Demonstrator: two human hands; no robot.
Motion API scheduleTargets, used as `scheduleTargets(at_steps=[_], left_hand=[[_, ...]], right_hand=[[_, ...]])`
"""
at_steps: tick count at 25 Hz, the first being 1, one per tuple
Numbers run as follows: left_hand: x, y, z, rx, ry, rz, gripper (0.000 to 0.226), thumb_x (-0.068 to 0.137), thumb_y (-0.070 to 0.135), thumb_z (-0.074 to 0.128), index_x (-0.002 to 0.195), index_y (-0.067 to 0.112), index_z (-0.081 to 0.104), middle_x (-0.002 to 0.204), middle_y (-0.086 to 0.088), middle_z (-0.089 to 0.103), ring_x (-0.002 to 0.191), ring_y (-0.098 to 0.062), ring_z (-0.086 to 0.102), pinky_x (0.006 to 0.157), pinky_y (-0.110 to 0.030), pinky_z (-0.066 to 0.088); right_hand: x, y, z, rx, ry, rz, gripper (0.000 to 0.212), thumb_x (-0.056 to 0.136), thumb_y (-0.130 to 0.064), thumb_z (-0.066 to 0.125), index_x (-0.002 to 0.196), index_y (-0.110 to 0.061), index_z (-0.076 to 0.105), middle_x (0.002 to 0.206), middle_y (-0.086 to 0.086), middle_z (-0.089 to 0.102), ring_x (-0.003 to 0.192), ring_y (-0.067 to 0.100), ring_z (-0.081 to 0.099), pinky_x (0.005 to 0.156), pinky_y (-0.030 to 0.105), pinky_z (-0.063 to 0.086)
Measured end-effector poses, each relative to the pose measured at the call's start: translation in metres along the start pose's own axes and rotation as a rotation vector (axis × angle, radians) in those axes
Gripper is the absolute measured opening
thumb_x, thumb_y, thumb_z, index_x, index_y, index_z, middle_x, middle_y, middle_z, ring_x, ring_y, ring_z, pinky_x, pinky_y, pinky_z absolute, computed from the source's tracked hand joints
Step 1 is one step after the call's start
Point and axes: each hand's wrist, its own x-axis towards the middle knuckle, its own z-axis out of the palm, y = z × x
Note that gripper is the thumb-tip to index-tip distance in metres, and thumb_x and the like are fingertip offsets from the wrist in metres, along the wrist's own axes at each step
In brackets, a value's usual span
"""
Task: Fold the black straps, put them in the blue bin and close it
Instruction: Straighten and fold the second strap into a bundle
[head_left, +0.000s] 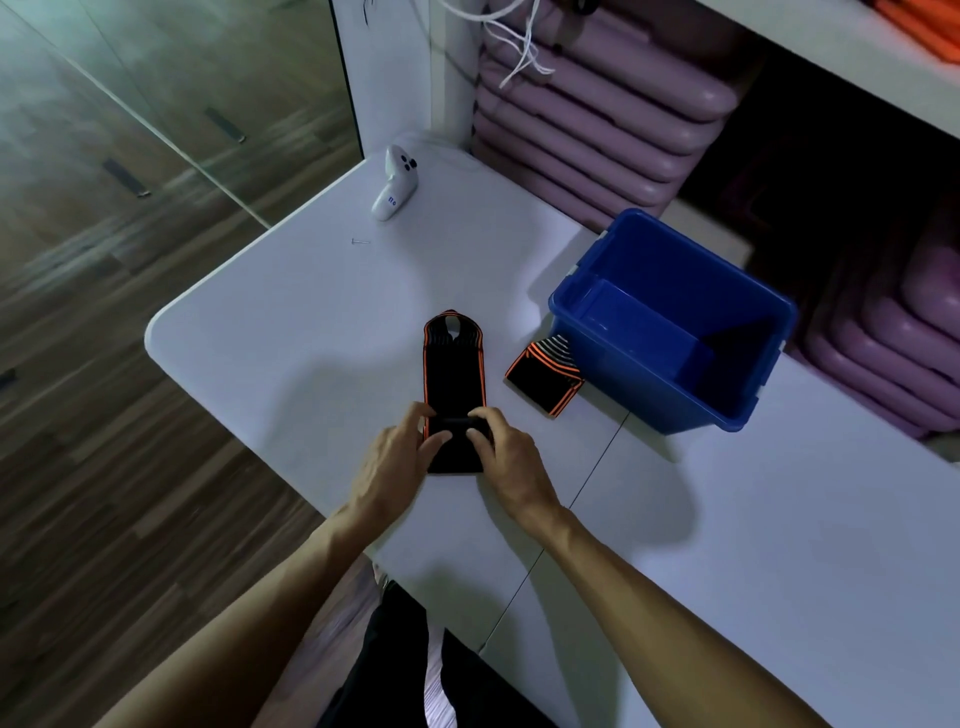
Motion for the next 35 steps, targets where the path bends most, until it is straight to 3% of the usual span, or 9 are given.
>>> scheduleTargets(at_steps=[5,10,13,17,23,27,31,33,35], left_hand=[[0.001,0.004,0.002,0.197,0.037,-0.023,0.029,0.094,0.043,0.049,0.107,0.019,0.042,0.064,-0.006,0.062,0.055,-0.026,0.056,0.045,-0.035,0.04],[-0.005,0.004,0.003,0.34,0.162,0.186,0.018,0.094,0.029,0.053,0.105,0.015,0.058,0.11,-0.008,0.055,0.092,-0.025,0.052,0.059,-0.037,0.051],[-0.007,-0.008,0.005,0.307,0.096,0.365,0.029,0.096,0.034,0.045,0.104,0.012,0.063,0.113,-0.006,0.061,0.099,-0.026,0.058,0.074,-0.042,0.054],[-0.014,-0.025,-0.002,0.428,-0.072,0.424,0.058,0.087,0.051,0.052,0.126,0.008,0.057,0.134,-0.011,0.056,0.123,-0.028,0.053,0.093,-0.041,0.052],[-0.013,-0.009,-0.01,0.168,-0.085,0.317,0.056,0.093,0.048,0.039,0.128,0.006,0.053,0.114,-0.011,0.055,0.09,-0.027,0.06,0.077,-0.036,0.052],[0.003,-0.011,-0.02,-0.027,-0.055,0.088,0.041,0.094,0.042,0.05,0.124,0.014,0.055,0.103,-0.007,0.068,0.082,-0.021,0.066,0.071,-0.035,0.053],[0.014,0.002,-0.011,-0.022,0.022,-0.115,0.03,0.092,0.034,0.057,0.111,0.012,0.049,0.061,-0.003,0.06,0.053,-0.019,0.054,0.051,-0.035,0.04],[0.012,0.003,-0.01,0.009,0.086,-0.118,0.029,0.092,0.037,0.057,0.106,0.015,0.045,0.065,-0.003,0.058,0.054,-0.021,0.052,0.051,-0.037,0.041],[0.006,0.002,-0.009,0.065,0.145,-0.076,0.025,0.092,0.036,0.056,0.106,0.017,0.049,0.091,-0.004,0.056,0.072,-0.02,0.052,0.059,-0.036,0.044]], right_hand=[[0.004,0.003,0.003,-0.081,0.08,-0.042,0.016,0.101,-0.028,0.052,0.112,-0.017,0.056,0.092,0.004,0.066,0.083,0.018,0.065,0.065,0.023,0.055],[-0.004,0.024,-0.01,-0.463,-0.022,-0.215,0.061,0.09,-0.058,0.053,0.138,-0.02,0.052,0.137,0.01,0.044,0.114,0.024,0.046,0.077,0.033,0.055],[-0.009,0.033,-0.012,-0.664,-0.033,-0.334,0.072,0.08,-0.047,0.073,0.14,-0.016,0.048,0.142,0.01,0.046,0.108,0.03,0.051,0.071,0.04,0.058],[-0.005,0.03,-0.011,-0.616,-0.034,-0.414,0.063,0.085,-0.036,0.07,0.137,-0.007,0.051,0.132,0.009,0.059,0.108,0.03,0.055,0.071,0.045,0.056],[0.005,0.013,-0.034,-0.298,-0.133,-0.3,0.034,0.098,-0.032,0.055,0.128,-0.017,0.054,0.105,0.01,0.063,0.095,0.022,0.055,0.077,0.034,0.051],[0.03,0.002,-0.032,-0.12,-0.207,-0.098,0.031,0.099,-0.038,0.051,0.122,-0.019,0.055,0.095,0.01,0.061,0.086,0.022,0.061,0.073,0.038,0.054],[0.036,-0.002,-0.011,-0.027,-0.097,-0.021,0.023,0.1,-0.03,0.052,0.119,-0.019,0.05,0.1,0.012,0.071,0.089,0.027,0.069,0.072,0.043,0.058],[0.033,-0.003,-0.002,-0.048,-0.029,-0.068,0.015,0.101,-0.025,0.05,0.113,-0.017,0.053,0.092,0.01,0.069,0.081,0.024,0.066,0.066,0.04,0.056],[0.03,0.0,-0.003,-0.096,-0.017,-0.107,0.022,0.1,-0.033,0.05,0.115,-0.019,0.057,0.098,0.008,0.062,0.09,0.022,0.06,0.073,0.038,0.054]])
